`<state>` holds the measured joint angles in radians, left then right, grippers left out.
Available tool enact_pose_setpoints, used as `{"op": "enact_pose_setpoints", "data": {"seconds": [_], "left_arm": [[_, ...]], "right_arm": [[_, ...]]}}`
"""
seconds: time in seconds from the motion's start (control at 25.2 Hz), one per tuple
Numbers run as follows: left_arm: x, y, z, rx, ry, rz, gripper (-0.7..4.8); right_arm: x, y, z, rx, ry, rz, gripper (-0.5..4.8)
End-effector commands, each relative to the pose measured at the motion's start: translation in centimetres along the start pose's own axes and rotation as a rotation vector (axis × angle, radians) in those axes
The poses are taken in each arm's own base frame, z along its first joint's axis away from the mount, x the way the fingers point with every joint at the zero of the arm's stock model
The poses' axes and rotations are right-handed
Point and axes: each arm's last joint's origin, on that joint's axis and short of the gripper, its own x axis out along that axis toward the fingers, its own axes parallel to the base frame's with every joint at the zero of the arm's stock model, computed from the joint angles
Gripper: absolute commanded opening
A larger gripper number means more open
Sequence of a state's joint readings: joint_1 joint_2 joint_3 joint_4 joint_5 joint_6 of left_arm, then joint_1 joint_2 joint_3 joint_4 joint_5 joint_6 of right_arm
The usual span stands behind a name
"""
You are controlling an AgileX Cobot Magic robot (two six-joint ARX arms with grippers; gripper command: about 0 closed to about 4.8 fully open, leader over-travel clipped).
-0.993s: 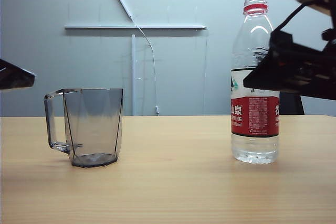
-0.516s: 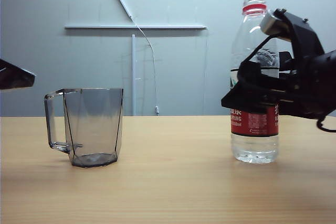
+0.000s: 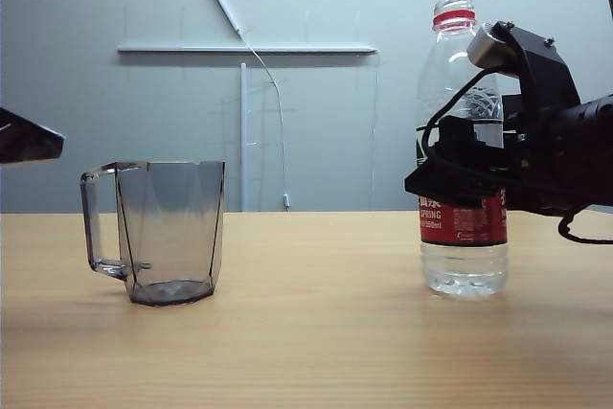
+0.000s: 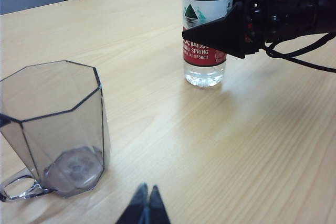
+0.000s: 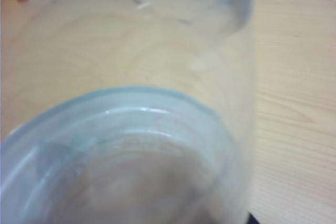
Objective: Pick up the mineral water bottle on the table and pour water into the mug until it's half full.
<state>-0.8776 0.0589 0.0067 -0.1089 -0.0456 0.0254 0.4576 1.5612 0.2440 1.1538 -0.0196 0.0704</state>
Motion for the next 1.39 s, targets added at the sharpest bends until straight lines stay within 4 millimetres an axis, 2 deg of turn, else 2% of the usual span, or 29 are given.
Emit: {"op": "enact_pose_setpoints", "data": {"seconds": [0.04, 0.2, 0.36, 0.56, 0.75, 0.87, 0.99, 1.23, 1.39], "left_arm": [[0.0, 0.0, 0.2, -0.003, -0.013, -0.002, -0.02], [0.0, 0.0, 0.2, -0.003, -0.014, -0.002, -0.02], [0.0, 0.0, 0.2, -0.004, -0.014, -0.002, -0.02], [0.0, 0.0, 0.2, -0.004, -0.014, 0.002, -0.02], [0.0, 1.0, 0.2, -0.021, -0.011, 0.078, -0.02], [-0.3, 2.4, 0.1, -0.041, -0.014, 0.215, -0.02], [-0.6, 2.8, 0.3, -0.045, -0.044, 0.270, -0.02], [-0.7, 2.9, 0.6, -0.042, -0.074, 0.282, -0.02], [-0.7, 3.0, 0.6, -0.043, -0.074, 0.286, -0.02]], "right_arm": [[0.0, 0.0, 0.3, 0.000, -0.028, 0.000, 3.22], [0.0, 0.0, 0.3, 0.001, -0.030, 0.001, 3.21], [0.0, 0.0, 0.4, 0.000, -0.034, 0.001, 2.49], [-0.1, 0.1, 0.8, -0.001, -0.070, 0.004, 2.45], [-0.3, 0.2, 1.9, -0.015, -0.137, 0.031, 1.83], [-0.2, 0.8, 3.6, -0.095, -0.171, 0.128, 1.50], [0.7, 1.5, 4.8, -0.149, -0.124, 0.151, 1.46], [3.3, 4.6, 8.0, -0.422, 0.056, 0.248, 1.46], [4.3, 6.2, 9.7, -0.613, 0.110, 0.209, 1.46]]}}
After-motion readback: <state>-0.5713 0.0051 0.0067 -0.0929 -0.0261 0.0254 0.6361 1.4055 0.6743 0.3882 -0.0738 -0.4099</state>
